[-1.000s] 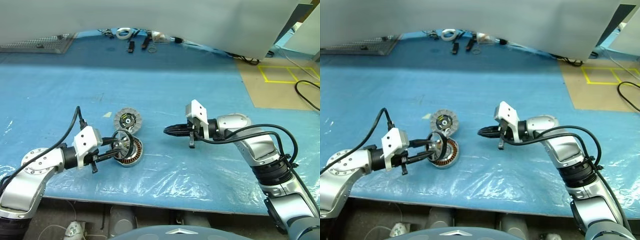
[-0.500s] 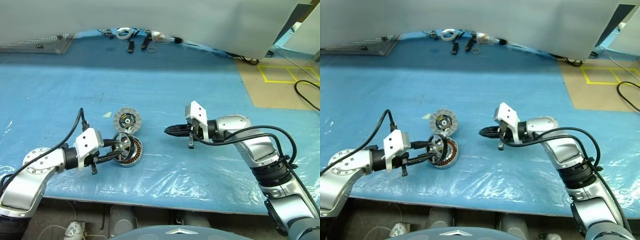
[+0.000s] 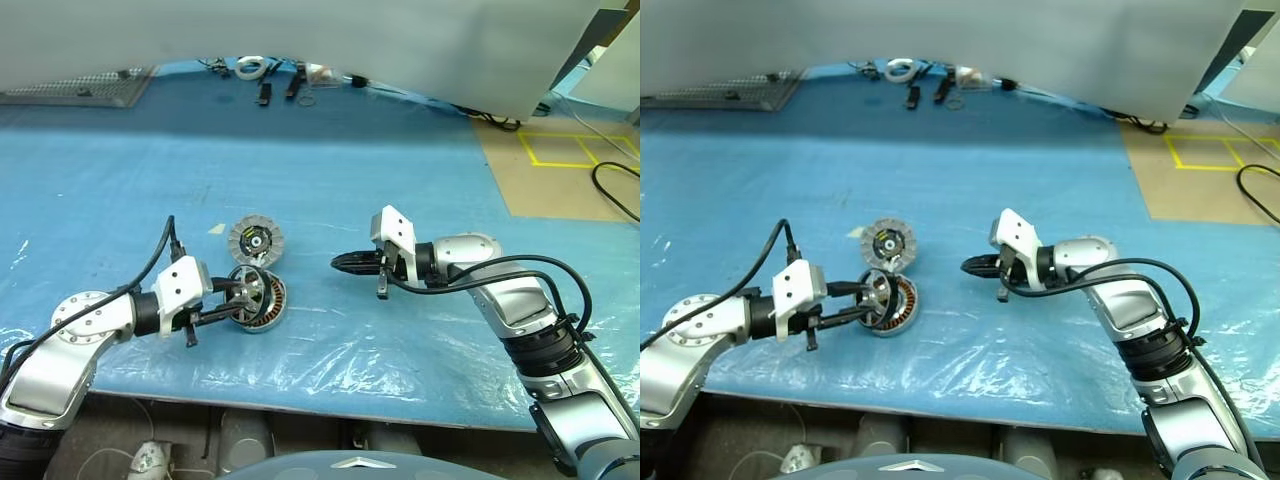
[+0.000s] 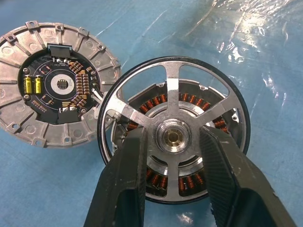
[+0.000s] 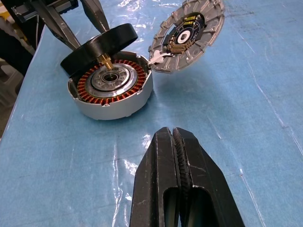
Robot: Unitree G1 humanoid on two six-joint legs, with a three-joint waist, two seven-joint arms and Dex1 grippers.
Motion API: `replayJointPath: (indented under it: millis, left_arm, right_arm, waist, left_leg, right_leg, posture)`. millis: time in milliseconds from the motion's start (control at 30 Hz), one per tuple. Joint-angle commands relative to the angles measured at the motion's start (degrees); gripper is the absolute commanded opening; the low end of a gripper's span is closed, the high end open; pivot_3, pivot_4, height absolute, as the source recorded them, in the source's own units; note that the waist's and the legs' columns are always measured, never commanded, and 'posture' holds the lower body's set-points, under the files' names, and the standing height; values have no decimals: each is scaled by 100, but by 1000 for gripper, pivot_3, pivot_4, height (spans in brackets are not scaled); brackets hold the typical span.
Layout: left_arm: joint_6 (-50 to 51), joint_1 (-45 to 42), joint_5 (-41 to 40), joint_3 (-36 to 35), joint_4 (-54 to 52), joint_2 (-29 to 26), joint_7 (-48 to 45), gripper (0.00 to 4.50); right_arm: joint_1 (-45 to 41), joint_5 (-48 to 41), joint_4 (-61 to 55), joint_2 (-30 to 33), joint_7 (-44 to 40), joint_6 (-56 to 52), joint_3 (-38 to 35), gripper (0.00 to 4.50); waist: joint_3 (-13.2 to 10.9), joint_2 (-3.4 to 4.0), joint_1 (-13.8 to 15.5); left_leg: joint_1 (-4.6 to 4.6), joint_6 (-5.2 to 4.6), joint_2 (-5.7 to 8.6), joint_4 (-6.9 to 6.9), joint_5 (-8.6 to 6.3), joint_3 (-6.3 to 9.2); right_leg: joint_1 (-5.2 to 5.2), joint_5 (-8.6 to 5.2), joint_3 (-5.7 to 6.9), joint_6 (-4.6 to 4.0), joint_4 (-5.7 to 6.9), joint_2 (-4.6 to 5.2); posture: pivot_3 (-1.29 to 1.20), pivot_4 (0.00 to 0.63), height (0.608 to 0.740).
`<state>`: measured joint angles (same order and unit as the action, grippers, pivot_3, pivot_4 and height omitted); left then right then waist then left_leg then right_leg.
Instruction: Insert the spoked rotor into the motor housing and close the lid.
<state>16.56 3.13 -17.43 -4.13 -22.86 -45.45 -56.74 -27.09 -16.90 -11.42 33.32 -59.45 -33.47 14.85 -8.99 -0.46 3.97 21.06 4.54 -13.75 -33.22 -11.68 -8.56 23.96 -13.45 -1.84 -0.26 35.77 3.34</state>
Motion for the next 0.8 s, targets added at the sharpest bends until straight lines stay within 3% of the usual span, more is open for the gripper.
replayJointPath:
  millis: [33, 67, 133, 267, 333, 433, 567, 800]
  left_arm:
    - [65, -49, -25, 79, 72, -67, -58, 1314]
    - [15, -82, 14, 82, 105, -67, -52, 1314]
    - [-129, -174, 127, 75, 190, 2, 58, 2035]
    - [65, -334, 126, 184, 269, -30, 47, 2035]
    - [176, -305, 9, 185, 200, -84, -76, 2370]
    - [18, -385, 225, 135, 274, -30, 142, 3218]
    - [-10, -495, 177, 24, 261, 48, 280, 3218]
    - [1044, -934, -1393, -686, -345, 128, 274, 3218]
  right_arm:
    - [-52, -9, -59, -34, 29, 77, -7, 0]
    - [-56, -4, -48, -41, 38, 78, -2, 0]
    - [-61, 6, -35, -48, 55, 80, 5, 0]
    - [-83, 24, -48, -55, 88, 57, 4, 0]
    - [-86, 26, -56, -54, 99, 54, -1, 0]
    - [-77, 10, -79, -45, 98, 25, -17, 0]
    - [-48, -9, -121, -20, 94, 1, -39, 0]
    - [-152, -15, -176, -76, 133, -155, 9, 0]
  waist:
    - [0, 0, 0]
    - [0, 0, 0]
    - [0, 0, 0]
    - [0, -1, -4]
    - [0, -1, -5]
    - [0, -1, -6]
    - [0, -1, -4]
    - [0, -1, -2]
  left_leg:
    - [0, 0, 0, -1, 0, 0]
    - [-1, 0, 0, -1, 0, 0]
    - [-1, 0, 0, -1, 0, 0]
    - [0, 0, -1, -1, 0, 0]
    - [1, 0, -1, -1, 0, 0]
    - [1, 0, -1, 0, 0, 0]
    - [2, 0, -1, 0, 0, 0]
    - [2, 0, 1, -1, 0, 0]
  right_leg:
    - [0, 0, 0, 0, 0, 0]
    - [0, 0, -1, 0, 0, 0]
    - [0, 0, -1, 0, 0, 0]
    - [0, 0, 0, 0, 1, -1]
    - [0, 0, -1, 0, 0, -1]
    - [1, 0, -1, 0, -2, -2]
    - [0, 0, -1, 0, -1, -1]
    - [1, 0, 0, 0, 1, -1]
  posture:
    - [0, 150, 740]
    - [0, 150, 740]
    - [0, 150, 740]
    - [0, 150, 740]
    - [0, 150, 740]
    - [0, 150, 740]
    - [0, 150, 740]
    - [0, 150, 740]
